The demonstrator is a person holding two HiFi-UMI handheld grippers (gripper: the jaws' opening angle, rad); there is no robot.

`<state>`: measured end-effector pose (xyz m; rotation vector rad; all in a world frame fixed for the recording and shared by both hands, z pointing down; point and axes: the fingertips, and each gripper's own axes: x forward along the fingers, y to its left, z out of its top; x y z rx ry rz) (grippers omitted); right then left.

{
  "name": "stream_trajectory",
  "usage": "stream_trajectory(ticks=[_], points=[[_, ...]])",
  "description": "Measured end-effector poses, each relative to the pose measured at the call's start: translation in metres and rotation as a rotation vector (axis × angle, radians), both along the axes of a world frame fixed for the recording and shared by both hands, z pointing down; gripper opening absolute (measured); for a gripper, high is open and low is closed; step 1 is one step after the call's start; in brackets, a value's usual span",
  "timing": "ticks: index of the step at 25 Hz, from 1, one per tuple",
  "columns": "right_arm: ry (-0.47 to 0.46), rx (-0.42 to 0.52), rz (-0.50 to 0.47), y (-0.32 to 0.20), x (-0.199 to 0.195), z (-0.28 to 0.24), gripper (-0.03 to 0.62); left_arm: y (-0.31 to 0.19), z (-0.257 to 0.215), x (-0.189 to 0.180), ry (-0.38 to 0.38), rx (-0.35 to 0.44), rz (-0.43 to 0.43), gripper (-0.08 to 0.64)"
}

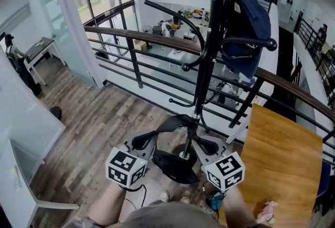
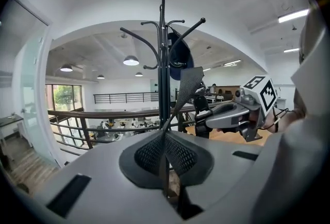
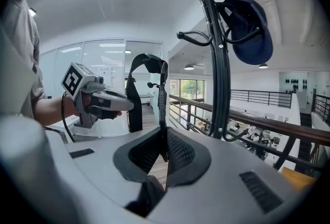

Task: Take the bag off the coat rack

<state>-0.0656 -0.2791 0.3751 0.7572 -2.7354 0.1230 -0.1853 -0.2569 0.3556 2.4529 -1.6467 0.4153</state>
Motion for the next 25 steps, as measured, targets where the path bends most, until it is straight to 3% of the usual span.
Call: stream_trajectory(ticks=[13, 19, 25], points=[[-0.019, -0.021, -0.368, 0.037, -0.091, 0.006, 0.046, 0.073, 0.003, -0.07, -0.029, -0.035, -0.315, 0.017], [-0.01, -0.028, -0.466, 0.053, -0.11, 0.014, 0.048, 0.104, 0.013, -0.082, -0.006, -0.069, -0.419, 0.017], [-0.012, -0.055, -0.501, 0.059, -0.112, 0.021, 0.046, 0.118, 0.018, -0.085, 0.012, -0.091, -0.47, 0.017]])
